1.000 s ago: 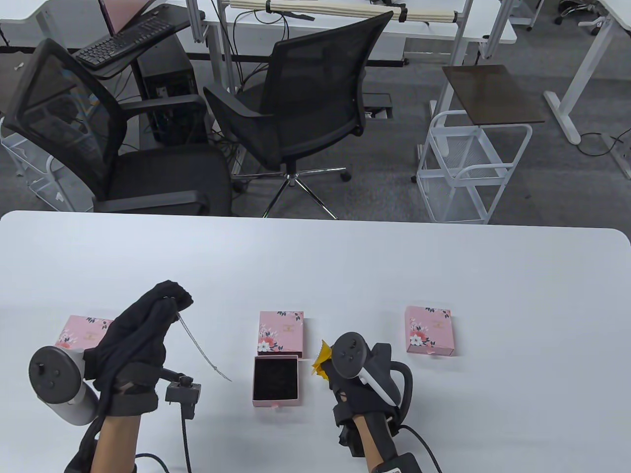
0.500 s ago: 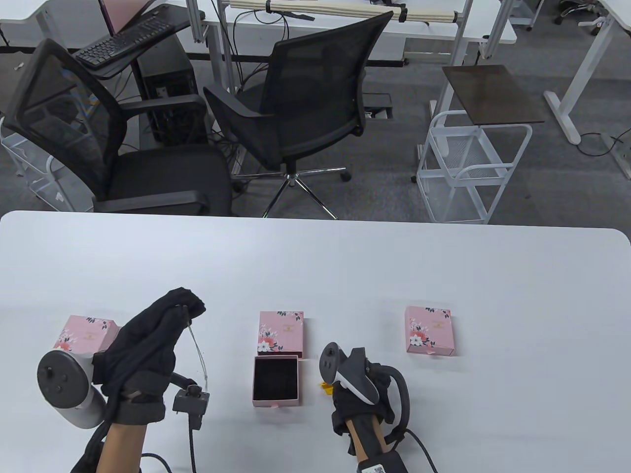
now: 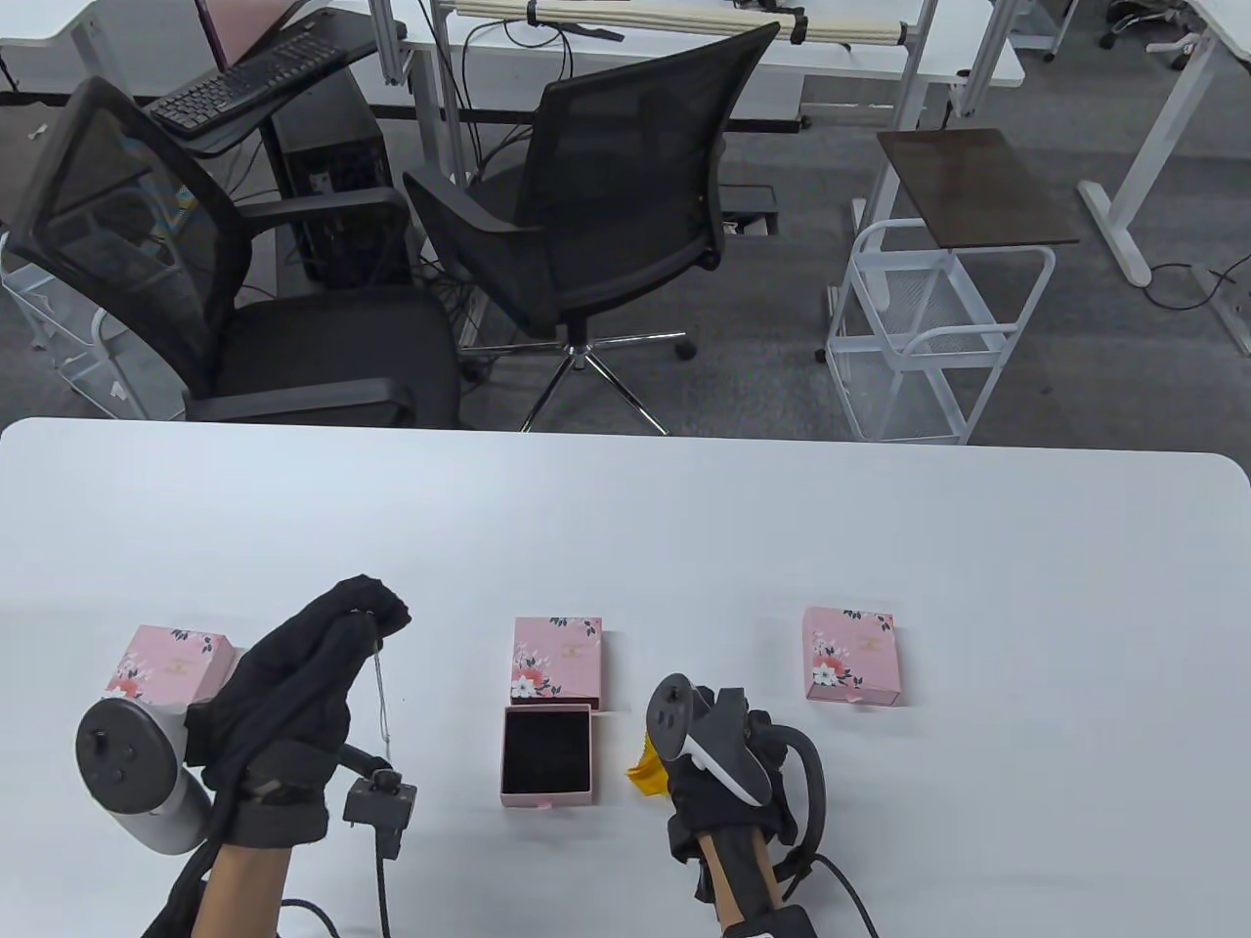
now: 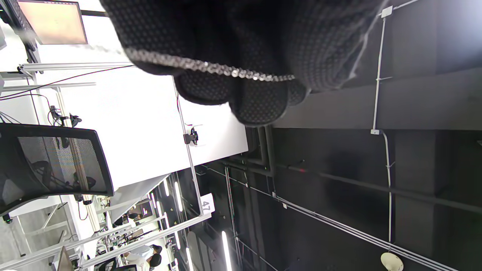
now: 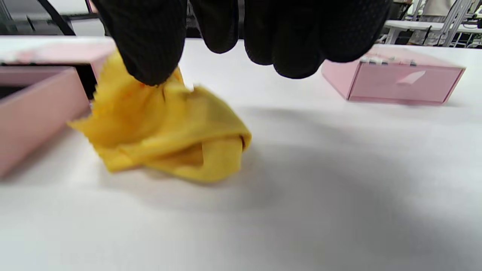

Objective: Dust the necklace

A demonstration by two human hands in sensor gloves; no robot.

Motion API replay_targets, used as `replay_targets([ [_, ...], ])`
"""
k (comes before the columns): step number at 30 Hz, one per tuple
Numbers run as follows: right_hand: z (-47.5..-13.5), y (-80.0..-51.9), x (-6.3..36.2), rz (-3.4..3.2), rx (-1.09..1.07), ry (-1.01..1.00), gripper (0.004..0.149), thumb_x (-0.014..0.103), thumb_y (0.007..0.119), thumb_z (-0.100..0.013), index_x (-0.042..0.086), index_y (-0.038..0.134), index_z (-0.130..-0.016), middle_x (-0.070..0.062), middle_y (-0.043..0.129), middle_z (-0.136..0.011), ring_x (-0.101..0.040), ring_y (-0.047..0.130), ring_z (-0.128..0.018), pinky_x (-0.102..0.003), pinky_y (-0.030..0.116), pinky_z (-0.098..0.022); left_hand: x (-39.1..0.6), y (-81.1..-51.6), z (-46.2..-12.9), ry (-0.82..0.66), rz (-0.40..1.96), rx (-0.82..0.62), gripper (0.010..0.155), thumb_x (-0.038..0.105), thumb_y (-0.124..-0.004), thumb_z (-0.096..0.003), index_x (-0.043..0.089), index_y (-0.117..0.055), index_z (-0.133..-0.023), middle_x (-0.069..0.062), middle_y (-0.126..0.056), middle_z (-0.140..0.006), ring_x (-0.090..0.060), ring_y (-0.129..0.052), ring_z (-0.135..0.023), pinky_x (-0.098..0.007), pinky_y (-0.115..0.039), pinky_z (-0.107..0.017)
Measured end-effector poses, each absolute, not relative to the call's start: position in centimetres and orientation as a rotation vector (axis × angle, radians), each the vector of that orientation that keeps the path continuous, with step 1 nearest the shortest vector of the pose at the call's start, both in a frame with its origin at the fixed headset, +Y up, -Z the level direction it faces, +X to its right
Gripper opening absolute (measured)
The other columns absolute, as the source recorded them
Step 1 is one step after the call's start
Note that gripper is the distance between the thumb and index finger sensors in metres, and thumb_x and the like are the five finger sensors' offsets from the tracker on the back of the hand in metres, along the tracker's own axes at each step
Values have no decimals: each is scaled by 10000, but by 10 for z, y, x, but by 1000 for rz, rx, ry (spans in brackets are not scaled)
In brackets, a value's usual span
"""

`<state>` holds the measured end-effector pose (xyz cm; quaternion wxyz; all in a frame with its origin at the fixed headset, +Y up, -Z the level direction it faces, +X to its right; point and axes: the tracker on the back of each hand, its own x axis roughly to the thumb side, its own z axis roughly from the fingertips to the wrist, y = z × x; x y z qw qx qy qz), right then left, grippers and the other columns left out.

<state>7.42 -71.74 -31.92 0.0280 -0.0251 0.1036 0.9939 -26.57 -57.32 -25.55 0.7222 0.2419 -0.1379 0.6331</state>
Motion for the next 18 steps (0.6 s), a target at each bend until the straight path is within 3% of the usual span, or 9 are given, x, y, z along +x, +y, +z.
replay_targets([
  [1,-317,-712,74,3057,-63,271,653,337,816,-627,69,520,-1144,-328,550,-1124,-557,693,-884,-608,640,-641,-265,-574,-256,-306,1395,531,375,447,-861,-554,299,-917,-894,29,-1049,-790,-231,-945,-762,-429,-833,-552],
  [3,-311,-693,68,3001,87,-10,579,300,803,-631,79,578,-1115,-295,638,-1080,-519,747,-851,-581,674,-620,-261,-574,-258,-312,1383,522,375,447,-862,-553,298,-918,-892,27,-1050,-789,-230,-947,-761,-430,-834,-552],
  [7,-296,-652,45,2766,320,-240,498,299,774,-640,102,644,-1079,-247,730,-1028,-472,806,-811,-551,706,-606,-254,-577,-260,-321,1363,502,373,442,-863,-553,295,-920,-891,24,-1052,-789,-232,-949,-763,-435,-834,-554],
  [11,-286,-616,18,2460,604,-127,569,386,763,-639,100,614,-1107,-262,683,-1071,-495,759,-860,-578,668,-644,-245,-581,-263,-335,1322,473,372,440,-866,-549,296,-924,-887,21,-1052,-793,-236,-945,-770,-439,-831,-559],
  [14,-280,-605,-5,2311,788,12,712,489,754,-615,93,528,-1162,-295,575,-1144,-561,651,-928,-642,592,-682,-237,-584,-264,-349,1302,454,373,437,-866,-549,295,-924,-889,17,-1047,-803,-243,-940,-779,-445,-827,-564],
  [16,-278,-605,-17,2327,814,-44,773,525,769,-589,88,505,-1171,-287,564,-1154,-562,649,-934,-644,594,-682,-232,-585,-265,-361,1292,440,373,436,-867,-548,295,-924,-889,14,-1044,-808,-249,-933,-787,-450,-822,-570],
  [18,-279,-610,-28,2360,789,-139,725,509,774,-592,98,549,-1145,-258,623,-1124,-529,697,-912,-616,629,-670,-228,-587,-265,-371,1277,429,371,437,-868,-547,299,-924,-888,14,-1042,-812,-250,-930,-793,-452,-818,-575],
])
